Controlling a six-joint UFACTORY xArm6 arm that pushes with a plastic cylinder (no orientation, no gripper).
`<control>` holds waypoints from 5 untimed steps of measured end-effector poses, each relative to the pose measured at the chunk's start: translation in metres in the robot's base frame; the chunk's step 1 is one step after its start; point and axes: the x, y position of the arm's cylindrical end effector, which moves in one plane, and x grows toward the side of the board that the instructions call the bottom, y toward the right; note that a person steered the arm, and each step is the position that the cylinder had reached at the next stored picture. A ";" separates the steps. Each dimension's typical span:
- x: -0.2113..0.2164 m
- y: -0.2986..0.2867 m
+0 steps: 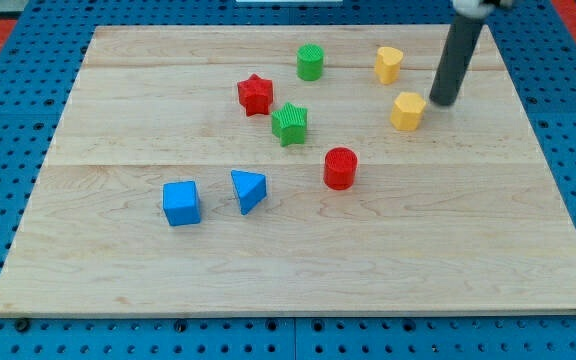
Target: Push the hexagon towards the heart
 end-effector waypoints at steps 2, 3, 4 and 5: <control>0.013 -0.038; 0.018 -0.051; 0.028 -0.064; 0.010 -0.099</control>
